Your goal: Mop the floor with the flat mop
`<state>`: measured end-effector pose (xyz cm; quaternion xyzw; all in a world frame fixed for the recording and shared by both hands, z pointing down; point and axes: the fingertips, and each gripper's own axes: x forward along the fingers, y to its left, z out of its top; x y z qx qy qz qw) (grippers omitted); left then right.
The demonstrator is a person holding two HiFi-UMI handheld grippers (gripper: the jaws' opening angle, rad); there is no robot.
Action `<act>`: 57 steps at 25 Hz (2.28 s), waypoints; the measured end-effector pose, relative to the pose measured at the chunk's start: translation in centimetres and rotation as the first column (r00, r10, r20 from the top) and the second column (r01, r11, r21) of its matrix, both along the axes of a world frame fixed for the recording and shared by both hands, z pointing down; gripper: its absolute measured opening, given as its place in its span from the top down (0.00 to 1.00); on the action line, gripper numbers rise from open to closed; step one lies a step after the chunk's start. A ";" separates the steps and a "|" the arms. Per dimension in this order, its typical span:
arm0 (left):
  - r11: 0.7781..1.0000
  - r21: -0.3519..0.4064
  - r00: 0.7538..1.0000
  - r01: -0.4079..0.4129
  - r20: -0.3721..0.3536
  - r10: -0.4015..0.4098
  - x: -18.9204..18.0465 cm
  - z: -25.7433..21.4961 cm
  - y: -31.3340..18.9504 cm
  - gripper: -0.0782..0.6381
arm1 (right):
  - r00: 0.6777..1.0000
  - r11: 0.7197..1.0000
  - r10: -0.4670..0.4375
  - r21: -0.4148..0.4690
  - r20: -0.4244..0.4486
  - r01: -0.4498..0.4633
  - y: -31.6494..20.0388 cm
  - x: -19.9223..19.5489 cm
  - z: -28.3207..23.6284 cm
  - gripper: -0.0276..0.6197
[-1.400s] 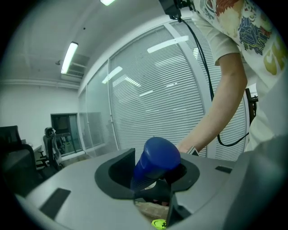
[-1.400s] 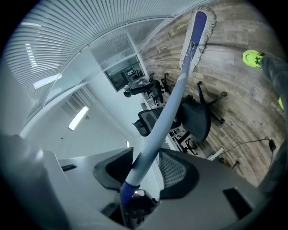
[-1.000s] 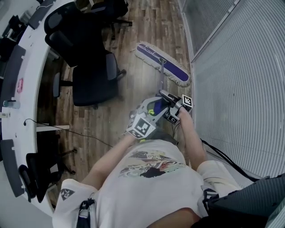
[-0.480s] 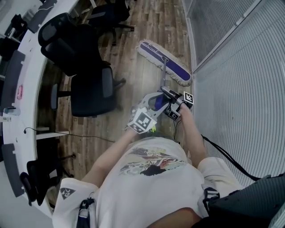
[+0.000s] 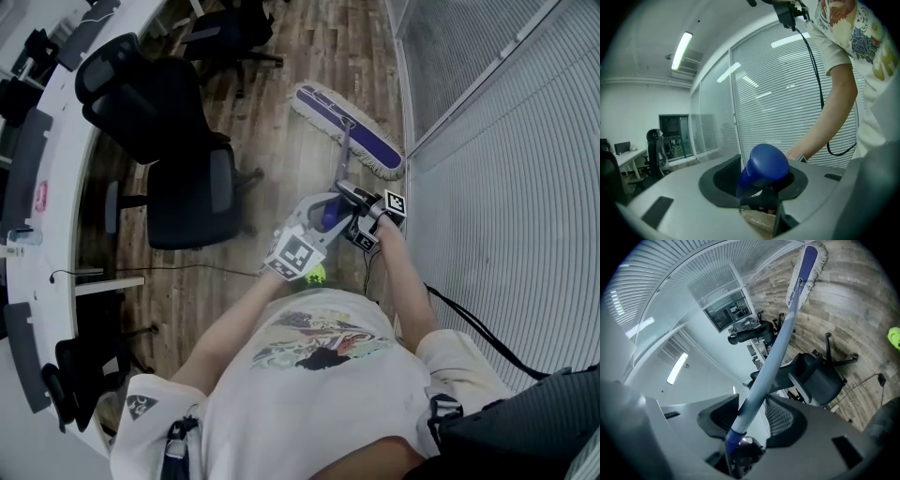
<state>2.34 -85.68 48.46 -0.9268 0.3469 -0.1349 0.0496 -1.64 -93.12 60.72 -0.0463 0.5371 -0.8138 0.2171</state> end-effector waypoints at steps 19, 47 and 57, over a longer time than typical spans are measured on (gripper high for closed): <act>0.999 -0.042 0.998 0.007 0.058 -0.004 -1.6 0.7 6.8 0.69 | 0.999 0.999 -0.013 -0.036 -0.046 0.012 6.9 -1.5 0.0 0.71; 0.993 -0.071 0.993 -0.099 0.056 0.103 -4.1 0.5 43.9 0.67 | 0.996 0.996 0.078 -0.031 -0.042 -0.080 43.5 -4.1 -0.1 0.71; 0.992 -0.080 0.992 -0.096 0.074 0.102 1.6 0.2 53.0 0.66 | 0.999 0.998 0.047 -0.032 -0.021 -0.048 52.7 1.2 -0.3 0.71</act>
